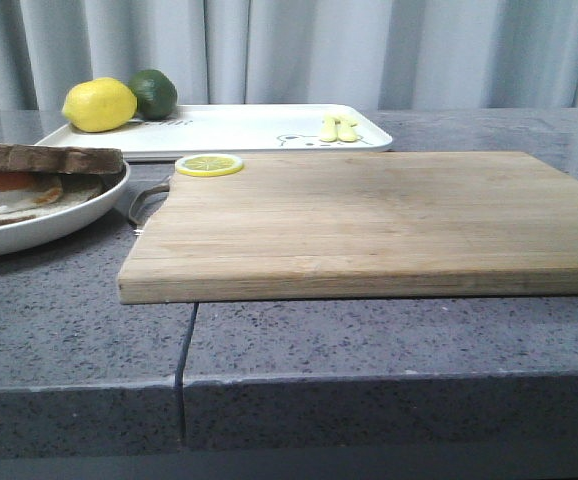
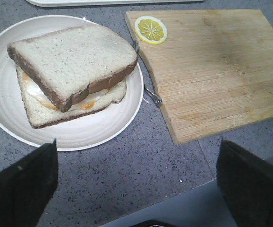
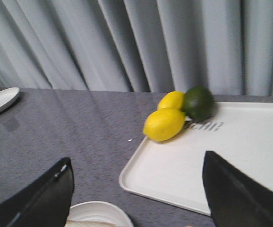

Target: Place bread and move sandwich to tray

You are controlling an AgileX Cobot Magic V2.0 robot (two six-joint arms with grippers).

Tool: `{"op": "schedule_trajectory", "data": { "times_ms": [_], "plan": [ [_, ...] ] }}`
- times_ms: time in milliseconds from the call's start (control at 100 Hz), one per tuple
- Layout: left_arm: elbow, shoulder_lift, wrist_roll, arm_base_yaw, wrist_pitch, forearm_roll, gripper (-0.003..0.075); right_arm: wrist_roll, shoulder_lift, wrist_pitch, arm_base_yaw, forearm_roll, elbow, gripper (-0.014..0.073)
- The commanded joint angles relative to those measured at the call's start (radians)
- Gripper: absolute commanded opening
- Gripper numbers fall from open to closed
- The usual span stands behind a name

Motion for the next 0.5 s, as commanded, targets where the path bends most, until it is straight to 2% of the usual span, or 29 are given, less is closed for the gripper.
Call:
{"op": "schedule_trajectory", "data": {
  "times_ms": [0, 290, 490],
  "plan": [
    [-0.031, 0.007, 0.0, 0.002, -0.047, -0.047, 0.0618, 0.048, -0.116, -0.008, -0.073, -0.114, 0.039, 0.0566],
    [-0.031, 0.007, 0.0, 0.002, -0.047, -0.047, 0.0618, 0.279, -0.429, 0.081, -0.334, -0.441, 0.318, 0.0566],
    [-0.031, 0.007, 0.0, 0.002, -0.047, -0.047, 0.0618, 0.472, -0.641, 0.145, -0.477, -0.742, 0.467, 0.0566]
  ]
}}
